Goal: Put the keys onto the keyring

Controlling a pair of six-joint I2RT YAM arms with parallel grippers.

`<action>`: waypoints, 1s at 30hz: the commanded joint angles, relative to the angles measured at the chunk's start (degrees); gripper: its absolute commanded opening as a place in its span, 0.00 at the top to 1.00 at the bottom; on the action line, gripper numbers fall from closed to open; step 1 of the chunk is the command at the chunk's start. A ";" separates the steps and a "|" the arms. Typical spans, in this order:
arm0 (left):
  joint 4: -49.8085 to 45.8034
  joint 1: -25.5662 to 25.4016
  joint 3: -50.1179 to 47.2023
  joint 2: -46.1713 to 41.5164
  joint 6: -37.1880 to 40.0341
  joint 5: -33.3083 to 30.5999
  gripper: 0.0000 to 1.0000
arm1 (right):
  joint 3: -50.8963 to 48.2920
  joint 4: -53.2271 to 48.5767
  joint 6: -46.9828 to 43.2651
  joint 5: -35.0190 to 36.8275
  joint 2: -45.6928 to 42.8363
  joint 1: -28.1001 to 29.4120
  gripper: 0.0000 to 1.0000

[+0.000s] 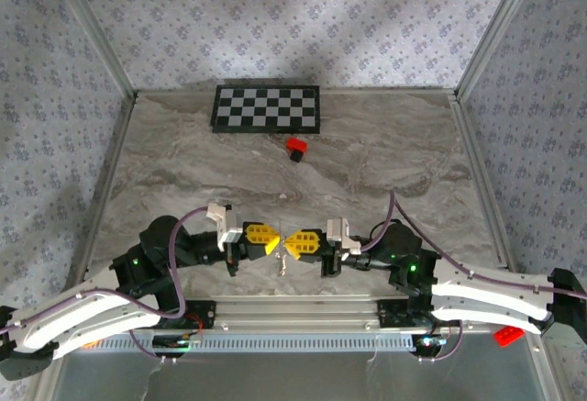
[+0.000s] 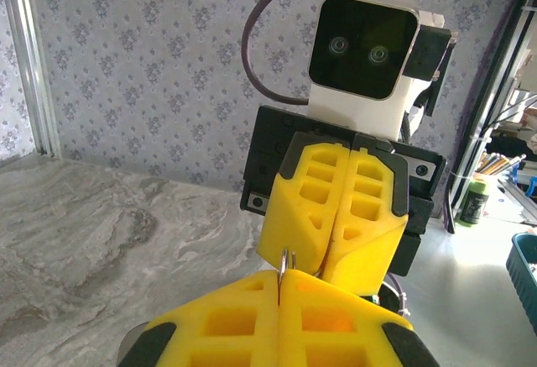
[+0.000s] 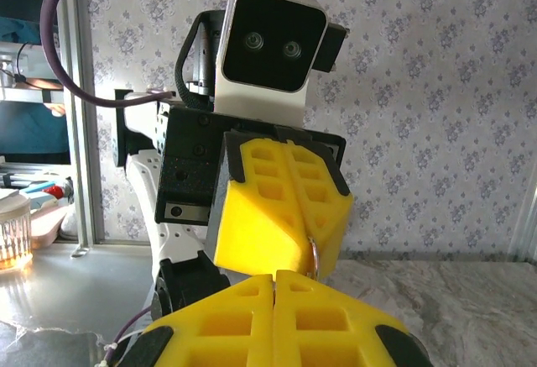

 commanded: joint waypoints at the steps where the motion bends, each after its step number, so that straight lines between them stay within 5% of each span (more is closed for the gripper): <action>1: 3.94 0.09 3.30 -0.15 -0.84 -2.51 1.00 | 0.95 -0.89 -0.79 -1.09 -1.28 1.02 1.00; 9: 6.05 0.07 2.35 -0.41 -1.24 -2.80 1.00 | -0.37 -0.26 -0.37 0.02 -2.56 0.99 0.99; 30: 11.92 0.09 -1.68 -1.17 -0.86 -1.59 1.00 | -0.62 -4.98 3.85 7.38 -10.53 0.82 0.58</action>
